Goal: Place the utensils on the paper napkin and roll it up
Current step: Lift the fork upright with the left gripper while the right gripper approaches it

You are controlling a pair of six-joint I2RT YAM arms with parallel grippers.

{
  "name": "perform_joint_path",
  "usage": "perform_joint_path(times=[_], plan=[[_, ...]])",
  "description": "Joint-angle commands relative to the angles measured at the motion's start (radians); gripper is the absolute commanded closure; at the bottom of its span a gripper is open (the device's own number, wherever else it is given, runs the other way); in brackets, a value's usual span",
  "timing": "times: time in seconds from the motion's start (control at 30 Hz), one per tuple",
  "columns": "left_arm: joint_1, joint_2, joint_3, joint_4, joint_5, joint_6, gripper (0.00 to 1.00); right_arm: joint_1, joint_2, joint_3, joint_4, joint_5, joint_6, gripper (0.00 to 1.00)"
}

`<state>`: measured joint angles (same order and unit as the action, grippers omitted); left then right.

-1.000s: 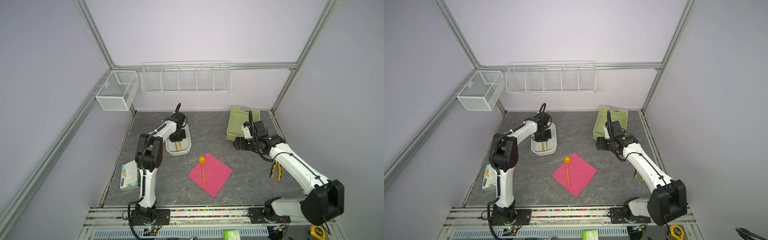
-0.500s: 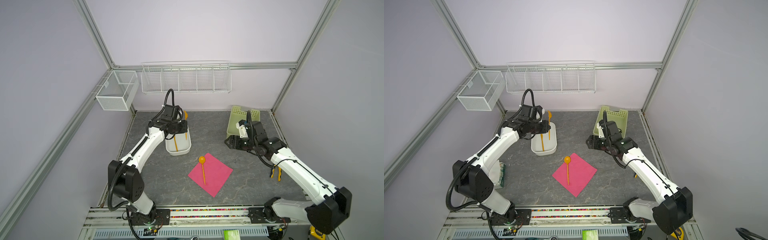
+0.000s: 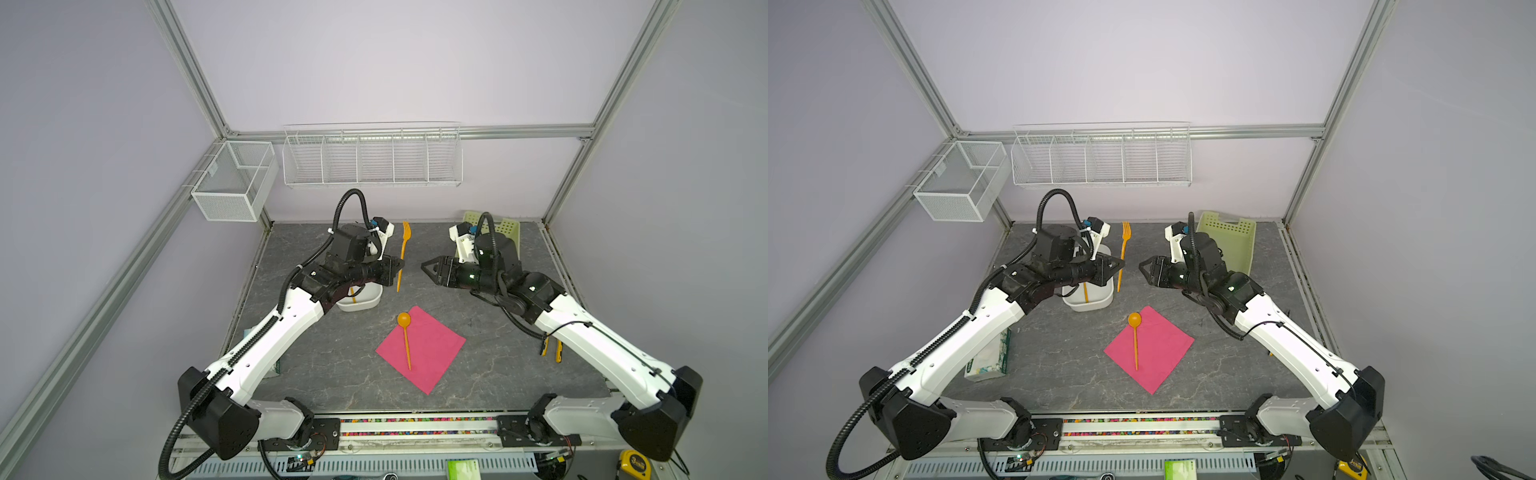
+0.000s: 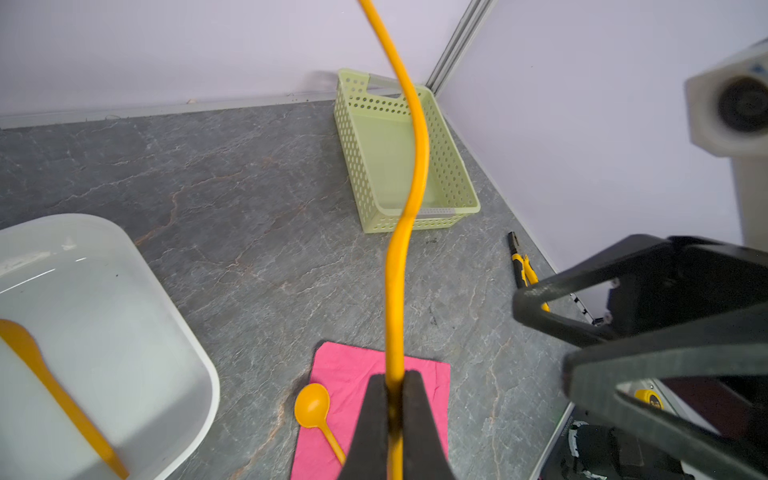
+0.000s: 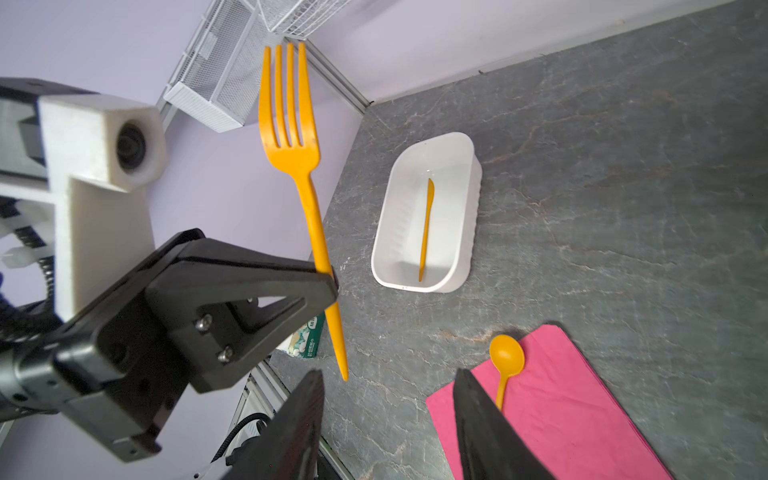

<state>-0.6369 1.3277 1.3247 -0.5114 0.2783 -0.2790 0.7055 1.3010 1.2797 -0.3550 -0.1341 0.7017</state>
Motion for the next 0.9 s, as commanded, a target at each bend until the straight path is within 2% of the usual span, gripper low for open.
perform_joint_path(times=[0.0, 0.43, 0.87], plan=[[-0.007, -0.015, -0.018, 0.018, -0.004, 0.006, 1.0, 0.03, 0.033, 0.035, 0.058, 0.027, 0.033, 0.52], [-0.02, -0.045, -0.036, 0.01, -0.018, 0.005, 1.0, 0.068, 0.159, 0.178, 0.069, 0.061, 0.015, 0.63], [-0.021, -0.044, -0.051, 0.02, -0.019, -0.004, 1.0, 0.07, 0.221, 0.204, 0.109, 0.048, 0.038, 0.75]])
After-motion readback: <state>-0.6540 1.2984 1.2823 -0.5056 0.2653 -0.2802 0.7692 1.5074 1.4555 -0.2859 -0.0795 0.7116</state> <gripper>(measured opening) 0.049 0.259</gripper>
